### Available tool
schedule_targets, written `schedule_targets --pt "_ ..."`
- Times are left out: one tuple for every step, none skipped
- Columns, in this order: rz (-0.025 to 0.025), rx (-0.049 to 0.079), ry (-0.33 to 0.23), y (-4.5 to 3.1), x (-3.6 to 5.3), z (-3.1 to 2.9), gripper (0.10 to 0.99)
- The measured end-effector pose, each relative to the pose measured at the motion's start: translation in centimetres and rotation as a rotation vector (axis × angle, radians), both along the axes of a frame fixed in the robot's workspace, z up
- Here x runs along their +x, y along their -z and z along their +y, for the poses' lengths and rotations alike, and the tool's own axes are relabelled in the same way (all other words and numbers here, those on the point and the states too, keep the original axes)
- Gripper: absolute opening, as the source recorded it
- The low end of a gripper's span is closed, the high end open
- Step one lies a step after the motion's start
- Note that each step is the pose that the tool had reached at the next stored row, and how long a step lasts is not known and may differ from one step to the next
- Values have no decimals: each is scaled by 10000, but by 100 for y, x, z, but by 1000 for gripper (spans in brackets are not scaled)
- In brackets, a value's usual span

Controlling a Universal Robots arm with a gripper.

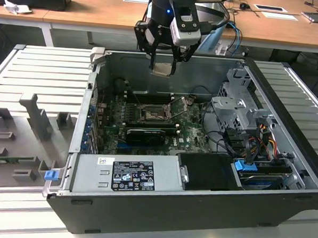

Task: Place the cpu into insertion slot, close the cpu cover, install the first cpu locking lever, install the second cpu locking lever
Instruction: 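Place the cpu into insertion slot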

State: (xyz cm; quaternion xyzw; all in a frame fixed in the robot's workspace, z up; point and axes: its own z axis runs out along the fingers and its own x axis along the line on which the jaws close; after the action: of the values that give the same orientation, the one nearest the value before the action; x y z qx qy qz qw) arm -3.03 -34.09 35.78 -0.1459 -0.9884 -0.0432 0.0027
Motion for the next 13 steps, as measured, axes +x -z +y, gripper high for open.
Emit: schedule_targets --pt "0 -7 66 0 0 0 525" --pt "1 -14 153 0 0 0 525" --pt "0 -22 289 1 0 0 525" --pt "0 -28 377 1 0 0 525" --pt "0 -35 518 1 0 0 525" --pt "0 -41 659 2 0 0 525" --pt "1 -44 793 2 0 0 525" --pt "1 -46 863 2 0 0 525" --pt "1 -48 945 3 0 0 525" --pt "1 -49 1035 3 0 0 525" --pt "1 -51 1109 3 0 0 525" --pt "1 -54 1260 4 0 0 525" --pt "2 -56 1382 4 0 0 525"
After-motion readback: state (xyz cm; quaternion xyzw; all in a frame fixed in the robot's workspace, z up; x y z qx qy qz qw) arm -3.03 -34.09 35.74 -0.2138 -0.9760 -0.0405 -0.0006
